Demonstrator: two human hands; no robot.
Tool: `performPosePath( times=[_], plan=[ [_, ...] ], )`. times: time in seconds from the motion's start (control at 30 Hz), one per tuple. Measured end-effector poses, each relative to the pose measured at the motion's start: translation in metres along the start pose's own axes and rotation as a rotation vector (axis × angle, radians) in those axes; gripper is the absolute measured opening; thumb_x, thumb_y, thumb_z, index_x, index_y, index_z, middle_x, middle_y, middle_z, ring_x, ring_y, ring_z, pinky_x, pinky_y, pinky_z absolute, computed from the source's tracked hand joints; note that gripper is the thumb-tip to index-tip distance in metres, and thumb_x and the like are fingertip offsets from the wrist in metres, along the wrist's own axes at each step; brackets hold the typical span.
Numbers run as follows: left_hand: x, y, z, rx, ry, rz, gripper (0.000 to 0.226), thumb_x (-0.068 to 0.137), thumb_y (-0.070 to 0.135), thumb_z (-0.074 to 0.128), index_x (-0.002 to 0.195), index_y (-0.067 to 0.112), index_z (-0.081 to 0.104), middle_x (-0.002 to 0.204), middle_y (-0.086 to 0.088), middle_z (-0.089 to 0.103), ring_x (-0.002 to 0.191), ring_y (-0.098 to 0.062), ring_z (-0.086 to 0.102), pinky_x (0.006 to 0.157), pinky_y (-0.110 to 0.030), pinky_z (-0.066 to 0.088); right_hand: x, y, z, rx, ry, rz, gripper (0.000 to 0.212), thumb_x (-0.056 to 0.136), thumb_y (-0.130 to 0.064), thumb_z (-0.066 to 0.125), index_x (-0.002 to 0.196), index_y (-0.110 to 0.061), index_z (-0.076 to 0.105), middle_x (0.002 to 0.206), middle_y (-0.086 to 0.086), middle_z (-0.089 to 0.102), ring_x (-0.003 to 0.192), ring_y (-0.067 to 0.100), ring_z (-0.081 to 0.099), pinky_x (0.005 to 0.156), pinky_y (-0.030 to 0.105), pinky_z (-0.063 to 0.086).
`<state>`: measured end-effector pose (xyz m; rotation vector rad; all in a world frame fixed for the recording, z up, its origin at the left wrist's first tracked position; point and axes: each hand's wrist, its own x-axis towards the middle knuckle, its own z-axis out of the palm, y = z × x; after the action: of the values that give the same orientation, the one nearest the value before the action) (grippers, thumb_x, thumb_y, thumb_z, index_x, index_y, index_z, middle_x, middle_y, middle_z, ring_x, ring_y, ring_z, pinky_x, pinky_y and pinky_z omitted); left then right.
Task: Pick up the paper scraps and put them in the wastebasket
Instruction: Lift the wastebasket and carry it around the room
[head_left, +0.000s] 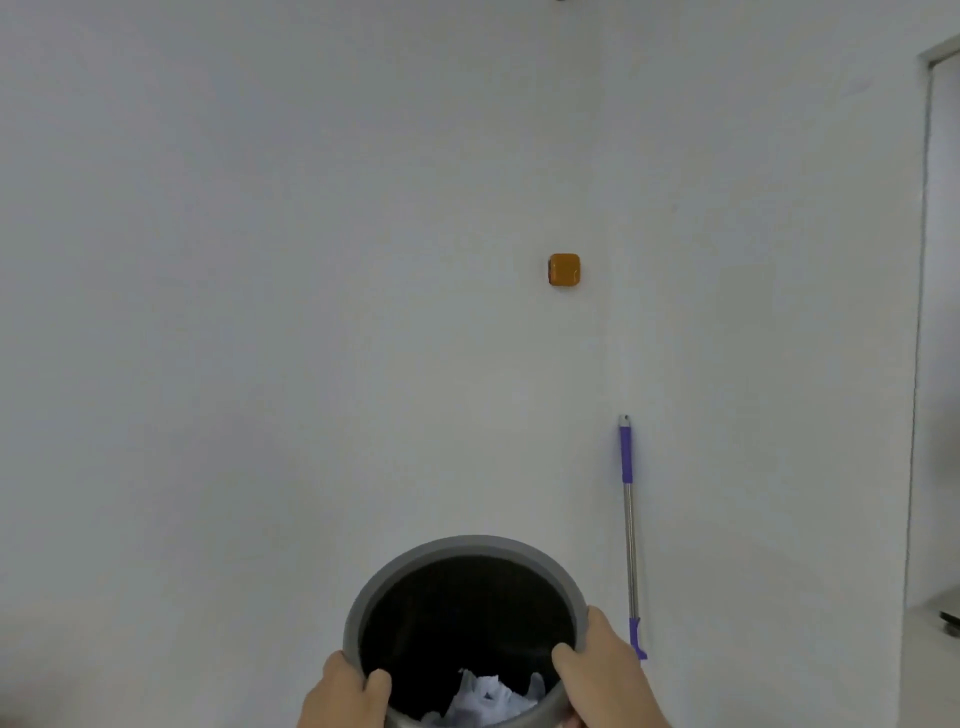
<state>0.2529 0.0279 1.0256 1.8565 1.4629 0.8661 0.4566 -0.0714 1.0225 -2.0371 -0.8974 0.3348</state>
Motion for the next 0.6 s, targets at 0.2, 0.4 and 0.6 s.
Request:
performPosePath(
  times=[0.2,0.4,0.6],
  plan=[
    [0.005,0.004,0.034,0.026,-0.037,-0.079,0.018,0.091,0.025,0.049,0.099,0.009,0.049,0.087,-0.006,0.056,0.072,-0.017,0.052,0.068,-0.028,0.038,0.014,0.03,-0.011,0.016,-0.101,0.052,0.023,0.094,-0.026,0.053,0.111,-0.021,0.039,0.102,0.008,0.066,0.078,0.02,0.066,0.083,0.035,0.058],
    [0.028,0.003,0.07,-0.001,-0.053,-0.103,0.017,0.091,0.025,0.049,0.1,0.01,0.049,0.082,-0.004,0.056,0.07,-0.015,0.054,0.06,-0.028,0.039,0.049,0.047,-0.009,0.006,-0.124,0.075,0.023,0.094,-0.025,0.054,0.111,-0.022,0.04,0.098,0.009,0.067,0.07,0.019,0.064,0.081,0.037,0.06],
    [0.096,0.006,0.109,0.021,-0.06,-0.124,0.016,0.092,0.024,0.048,0.101,0.012,0.047,0.081,-0.003,0.056,0.07,-0.012,0.055,0.059,-0.026,0.04,0.112,0.052,0.015,-0.01,-0.106,0.124,0.026,0.093,-0.028,0.055,0.113,-0.022,0.038,0.102,0.008,0.066,0.076,0.02,0.066,0.085,0.038,0.061]
  ],
)
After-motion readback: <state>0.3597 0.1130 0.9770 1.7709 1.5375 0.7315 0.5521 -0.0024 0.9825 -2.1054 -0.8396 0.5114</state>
